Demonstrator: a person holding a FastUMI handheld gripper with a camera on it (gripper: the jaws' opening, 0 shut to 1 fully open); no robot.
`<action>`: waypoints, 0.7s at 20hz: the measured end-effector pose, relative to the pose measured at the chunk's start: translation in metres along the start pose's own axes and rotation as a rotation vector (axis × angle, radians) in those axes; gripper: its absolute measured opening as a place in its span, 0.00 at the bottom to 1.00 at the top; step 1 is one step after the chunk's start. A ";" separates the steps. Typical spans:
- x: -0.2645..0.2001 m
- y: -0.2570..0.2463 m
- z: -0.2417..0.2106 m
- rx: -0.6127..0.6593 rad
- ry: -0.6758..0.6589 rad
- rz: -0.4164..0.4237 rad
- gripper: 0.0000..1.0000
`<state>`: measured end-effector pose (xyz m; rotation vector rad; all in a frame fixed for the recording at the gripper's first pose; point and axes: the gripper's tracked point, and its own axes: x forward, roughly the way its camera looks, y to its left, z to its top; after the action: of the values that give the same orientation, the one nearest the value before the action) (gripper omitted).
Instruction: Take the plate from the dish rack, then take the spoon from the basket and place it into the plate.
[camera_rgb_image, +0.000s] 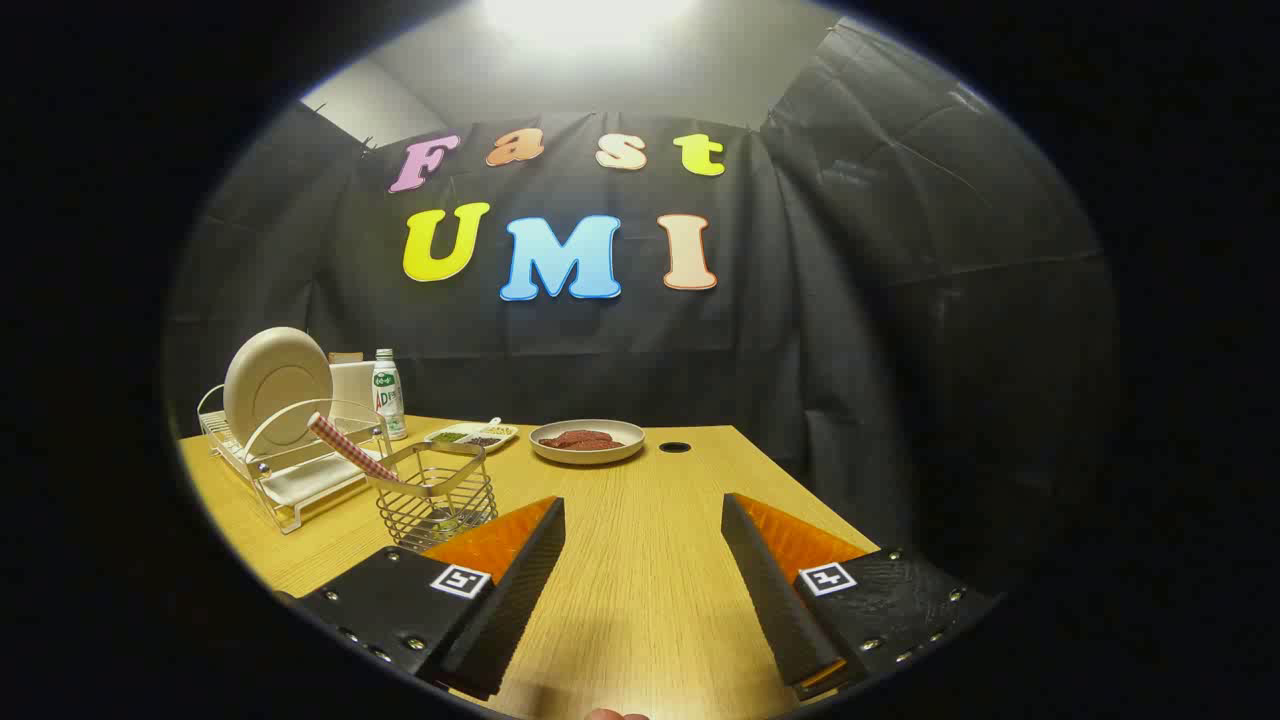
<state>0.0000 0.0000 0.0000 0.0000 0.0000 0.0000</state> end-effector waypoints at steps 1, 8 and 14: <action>0.001 0.000 0.001 0.007 -0.008 -0.001 0.97; 0.049 -0.002 0.020 0.059 -0.048 0.007 0.97; 0.071 0.001 0.066 0.011 -0.091 0.015 0.97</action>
<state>0.0705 0.0012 0.0663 0.0112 -0.0910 0.0153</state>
